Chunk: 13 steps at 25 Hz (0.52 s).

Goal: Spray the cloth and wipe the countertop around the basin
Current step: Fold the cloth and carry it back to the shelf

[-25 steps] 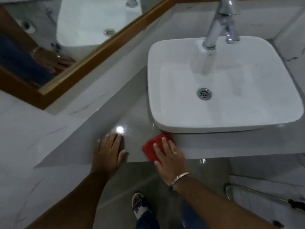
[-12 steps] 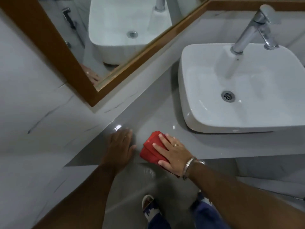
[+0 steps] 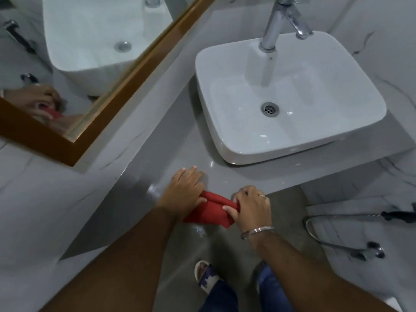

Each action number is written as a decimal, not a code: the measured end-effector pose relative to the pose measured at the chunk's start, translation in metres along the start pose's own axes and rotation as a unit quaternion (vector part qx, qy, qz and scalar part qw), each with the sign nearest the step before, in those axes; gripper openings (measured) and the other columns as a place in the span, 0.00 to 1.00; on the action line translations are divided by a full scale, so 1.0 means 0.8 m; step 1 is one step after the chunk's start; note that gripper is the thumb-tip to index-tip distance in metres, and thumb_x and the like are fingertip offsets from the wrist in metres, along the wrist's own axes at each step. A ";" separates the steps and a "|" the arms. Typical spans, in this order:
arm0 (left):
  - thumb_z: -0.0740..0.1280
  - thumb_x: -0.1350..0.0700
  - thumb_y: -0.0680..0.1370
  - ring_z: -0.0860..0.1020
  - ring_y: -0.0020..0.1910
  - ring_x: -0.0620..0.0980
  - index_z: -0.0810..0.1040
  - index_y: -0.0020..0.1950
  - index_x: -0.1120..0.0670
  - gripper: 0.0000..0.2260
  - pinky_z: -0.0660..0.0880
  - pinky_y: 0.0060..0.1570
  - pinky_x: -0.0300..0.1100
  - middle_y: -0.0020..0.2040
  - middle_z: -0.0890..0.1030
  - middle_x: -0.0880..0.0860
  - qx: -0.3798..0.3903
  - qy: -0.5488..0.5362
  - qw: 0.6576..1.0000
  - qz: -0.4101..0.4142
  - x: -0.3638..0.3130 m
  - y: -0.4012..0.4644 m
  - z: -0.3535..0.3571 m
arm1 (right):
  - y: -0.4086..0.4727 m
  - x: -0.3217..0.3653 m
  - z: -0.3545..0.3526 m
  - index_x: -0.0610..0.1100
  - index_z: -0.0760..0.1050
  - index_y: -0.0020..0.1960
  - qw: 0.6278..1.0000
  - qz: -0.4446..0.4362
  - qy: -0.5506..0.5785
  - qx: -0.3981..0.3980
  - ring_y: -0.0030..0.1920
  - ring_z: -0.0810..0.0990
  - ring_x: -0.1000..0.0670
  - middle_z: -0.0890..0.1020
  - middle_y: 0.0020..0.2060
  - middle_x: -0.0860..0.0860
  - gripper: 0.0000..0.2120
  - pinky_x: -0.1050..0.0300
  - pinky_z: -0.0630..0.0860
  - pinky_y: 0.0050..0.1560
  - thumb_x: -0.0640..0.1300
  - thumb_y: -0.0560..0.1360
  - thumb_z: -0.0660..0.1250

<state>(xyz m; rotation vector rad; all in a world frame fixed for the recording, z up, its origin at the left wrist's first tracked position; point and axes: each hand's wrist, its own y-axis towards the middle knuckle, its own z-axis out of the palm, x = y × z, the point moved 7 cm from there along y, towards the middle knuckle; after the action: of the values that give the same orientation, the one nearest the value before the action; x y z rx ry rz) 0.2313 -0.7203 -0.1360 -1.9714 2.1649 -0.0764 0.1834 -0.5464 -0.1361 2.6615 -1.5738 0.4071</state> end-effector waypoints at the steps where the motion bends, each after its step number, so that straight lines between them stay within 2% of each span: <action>1: 0.74 0.46 0.72 0.78 0.64 0.61 0.82 0.51 0.56 0.15 0.73 0.64 0.55 0.62 0.82 0.59 0.025 0.001 1.000 0.016 -0.005 0.003 -0.005 | -0.002 -0.004 -0.001 0.54 0.71 0.37 0.999 -0.009 0.034 0.026 0.40 0.76 0.46 0.76 0.37 0.53 0.17 0.53 0.70 0.41 0.62 0.63 0.75; 3: 0.70 0.46 0.76 0.80 0.55 0.59 0.78 0.51 0.53 0.11 0.73 0.55 0.51 0.54 0.83 0.55 0.078 -0.021 0.996 0.042 -0.027 0.012 -0.019 | -0.006 -0.032 -0.009 0.54 0.67 0.38 0.985 0.011 0.151 0.082 0.38 0.77 0.47 0.76 0.34 0.55 0.17 0.56 0.67 0.38 0.58 0.65 0.75; 4: 0.67 0.47 0.78 0.80 0.53 0.58 0.77 0.53 0.52 0.10 0.72 0.51 0.50 0.54 0.82 0.54 0.096 -0.042 0.993 0.045 -0.039 0.017 -0.023 | -0.011 -0.051 -0.017 0.53 0.68 0.39 0.976 0.029 0.191 0.098 0.37 0.77 0.47 0.78 0.33 0.55 0.16 0.56 0.68 0.37 0.56 0.66 0.75; 6: 0.62 0.45 0.80 0.78 0.53 0.58 0.75 0.57 0.51 0.12 0.71 0.50 0.50 0.57 0.79 0.55 0.133 -0.077 0.987 0.055 -0.080 0.036 -0.032 | -0.025 -0.099 -0.046 0.52 0.71 0.41 0.973 0.053 0.207 0.090 0.36 0.78 0.46 0.81 0.33 0.53 0.13 0.54 0.72 0.37 0.54 0.67 0.74; 8: 0.58 0.41 0.79 0.77 0.53 0.58 0.75 0.59 0.53 0.19 0.69 0.50 0.49 0.57 0.78 0.56 0.155 -0.117 0.977 0.087 -0.132 0.065 -0.044 | -0.044 -0.148 -0.079 0.51 0.72 0.43 0.977 0.062 0.195 0.064 0.37 0.79 0.45 0.82 0.35 0.51 0.11 0.53 0.73 0.36 0.53 0.68 0.73; 10: 0.59 0.43 0.78 0.77 0.54 0.58 0.76 0.59 0.54 0.18 0.69 0.50 0.48 0.57 0.79 0.57 0.172 -0.128 0.967 0.138 -0.216 0.104 -0.059 | -0.082 -0.218 -0.115 0.50 0.73 0.45 0.974 0.091 0.201 0.044 0.40 0.80 0.43 0.82 0.37 0.49 0.08 0.52 0.72 0.38 0.48 0.71 0.71; 13: 0.65 0.54 0.79 0.77 0.56 0.56 0.77 0.59 0.53 0.09 0.72 0.53 0.49 0.56 0.80 0.54 0.168 -0.114 0.952 0.230 -0.369 0.159 -0.077 | -0.167 -0.339 -0.174 0.47 0.74 0.49 0.959 0.180 0.219 -0.004 0.45 0.79 0.42 0.82 0.43 0.46 0.07 0.51 0.72 0.43 0.40 0.72 0.67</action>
<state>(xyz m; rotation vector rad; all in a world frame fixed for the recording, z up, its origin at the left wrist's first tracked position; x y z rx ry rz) 0.1191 -0.4216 -0.0626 -1.1999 2.2186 -0.1273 0.1457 -0.2270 -0.0499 2.0640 -1.8775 0.9233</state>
